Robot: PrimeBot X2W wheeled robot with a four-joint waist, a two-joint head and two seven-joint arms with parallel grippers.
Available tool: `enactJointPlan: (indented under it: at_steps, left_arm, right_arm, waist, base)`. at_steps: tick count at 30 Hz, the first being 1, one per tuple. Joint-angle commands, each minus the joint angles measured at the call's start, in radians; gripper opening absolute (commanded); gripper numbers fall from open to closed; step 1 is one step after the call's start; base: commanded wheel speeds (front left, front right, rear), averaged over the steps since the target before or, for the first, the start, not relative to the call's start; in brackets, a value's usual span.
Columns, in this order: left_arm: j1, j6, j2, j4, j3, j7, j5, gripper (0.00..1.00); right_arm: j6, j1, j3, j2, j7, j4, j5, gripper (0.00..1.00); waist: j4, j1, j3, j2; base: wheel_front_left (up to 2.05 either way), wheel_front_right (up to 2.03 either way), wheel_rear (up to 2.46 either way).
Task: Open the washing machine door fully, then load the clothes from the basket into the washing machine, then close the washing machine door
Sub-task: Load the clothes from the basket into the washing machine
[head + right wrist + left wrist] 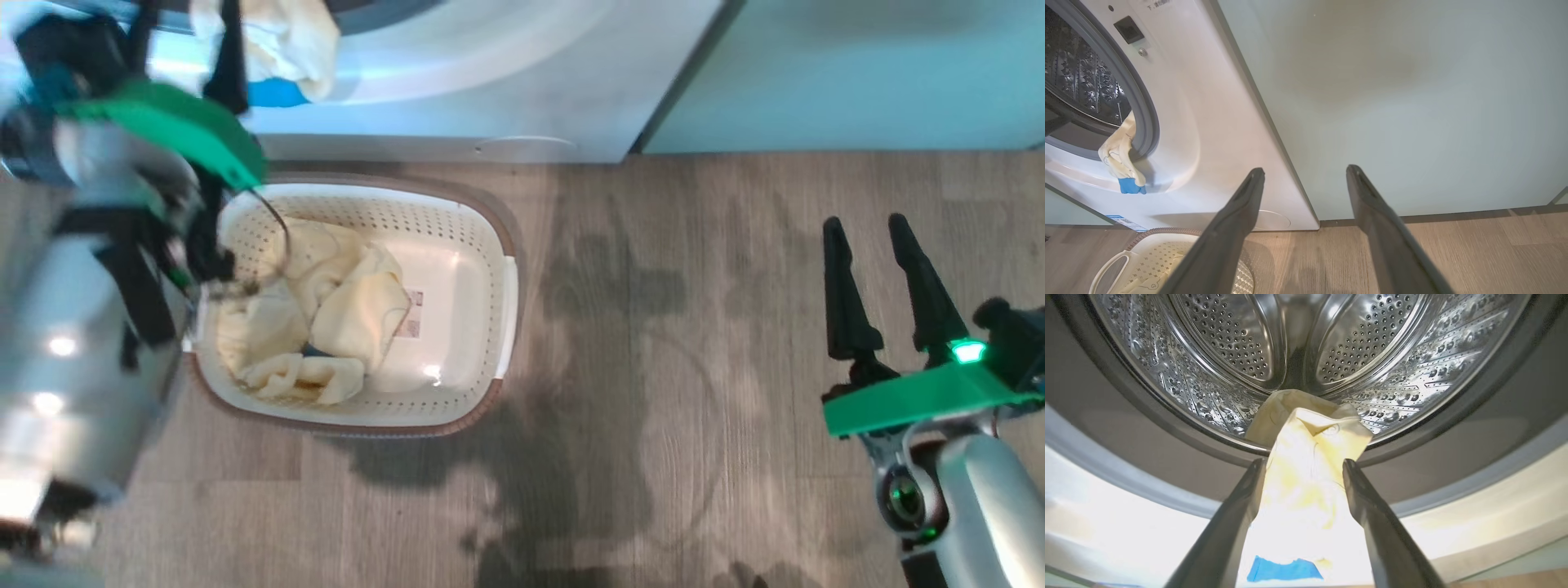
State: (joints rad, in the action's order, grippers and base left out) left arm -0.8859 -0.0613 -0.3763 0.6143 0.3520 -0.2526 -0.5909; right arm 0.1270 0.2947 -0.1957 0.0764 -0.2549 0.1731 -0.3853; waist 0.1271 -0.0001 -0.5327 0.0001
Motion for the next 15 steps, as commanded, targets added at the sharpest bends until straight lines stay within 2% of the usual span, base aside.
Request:
enactJointPlan:
  at_steps: [1,8,11,15]
  left_arm:
    - [0.035,-0.023,-0.043,-0.081,-0.041,-0.008,-0.003,1.00]
    - [0.311,-0.144,-0.053,-0.375,-0.051,0.005,-0.005,1.00]
    - [0.407,-0.195,-0.058,-0.461,-0.056,0.008,0.000,1.00]
    - [0.516,-0.240,-0.055,-0.547,-0.051,0.013,0.001,1.00]
  right_arm:
    - [0.004,-0.031,-0.009,0.014,-0.001,-0.031,0.010,1.00]
    - [0.004,-0.057,0.001,0.026,0.024,-0.055,0.031,1.00]
    - [0.004,-0.070,-0.001,0.035,0.035,-0.063,0.046,1.00]
    - [0.004,-0.093,0.006,0.039,0.050,-0.069,0.052,1.00]
  waist:
    - [-0.021,0.0001,0.021,-0.0001]
    - [-0.049,0.0001,0.063,-0.0001]
    - [-0.057,0.0001,0.086,-0.0001]
    - [-0.069,0.0001,0.118,-0.0001]
  base:
    - [0.00,0.00,0.00]
    - [0.00,0.00,0.00]
    - [0.00,0.00,0.00]
    - [0.00,0.00,0.00]
